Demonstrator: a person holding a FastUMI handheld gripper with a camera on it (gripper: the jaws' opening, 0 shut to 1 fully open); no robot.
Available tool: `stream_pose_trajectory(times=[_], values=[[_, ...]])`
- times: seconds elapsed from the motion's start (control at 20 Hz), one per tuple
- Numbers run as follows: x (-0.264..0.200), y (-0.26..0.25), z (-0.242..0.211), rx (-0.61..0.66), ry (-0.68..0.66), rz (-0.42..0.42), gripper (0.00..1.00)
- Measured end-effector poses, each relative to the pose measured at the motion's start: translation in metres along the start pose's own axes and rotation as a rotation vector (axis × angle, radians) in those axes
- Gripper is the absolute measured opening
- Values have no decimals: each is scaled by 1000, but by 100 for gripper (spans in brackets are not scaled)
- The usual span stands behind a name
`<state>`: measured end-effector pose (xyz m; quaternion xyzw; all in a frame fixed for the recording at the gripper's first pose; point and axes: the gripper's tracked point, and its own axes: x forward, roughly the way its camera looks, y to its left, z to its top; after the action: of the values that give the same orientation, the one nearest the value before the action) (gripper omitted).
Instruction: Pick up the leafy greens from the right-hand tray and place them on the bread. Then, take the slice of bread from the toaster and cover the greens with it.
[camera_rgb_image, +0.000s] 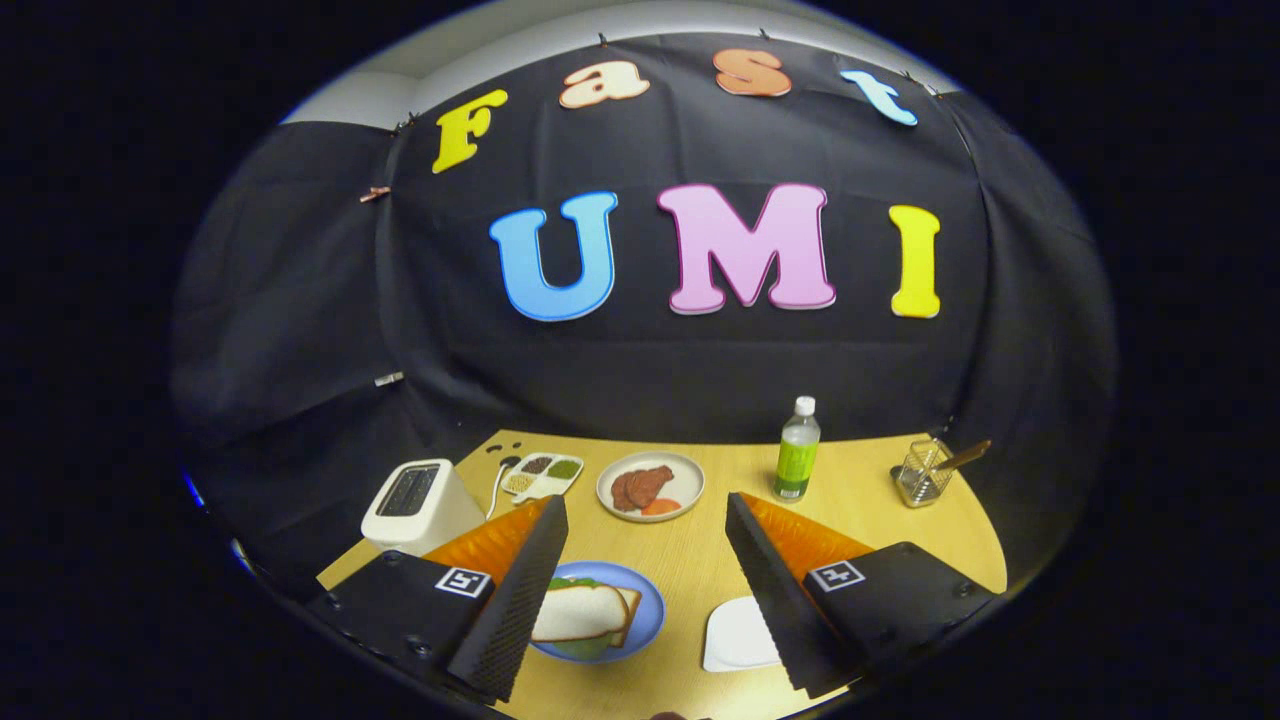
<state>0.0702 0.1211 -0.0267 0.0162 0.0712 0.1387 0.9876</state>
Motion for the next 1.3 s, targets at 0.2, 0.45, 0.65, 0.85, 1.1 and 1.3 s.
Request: stream_pose_trajectory(times=[0.2, 0.45, 0.65, 0.85, 1.1, 1.3], values=[[-40, -7, 35, -4, -121, -38, 99], [-81, -23, 37, -14, -183, -126, 98], [-90, -43, 22, -4, -153, -193, 99], [-89, -50, 25, 33, -148, -217, 99], [-74, -45, 21, 13, -116, -210, 99], [-64, -35, 24, -8, -114, -178, 99]])
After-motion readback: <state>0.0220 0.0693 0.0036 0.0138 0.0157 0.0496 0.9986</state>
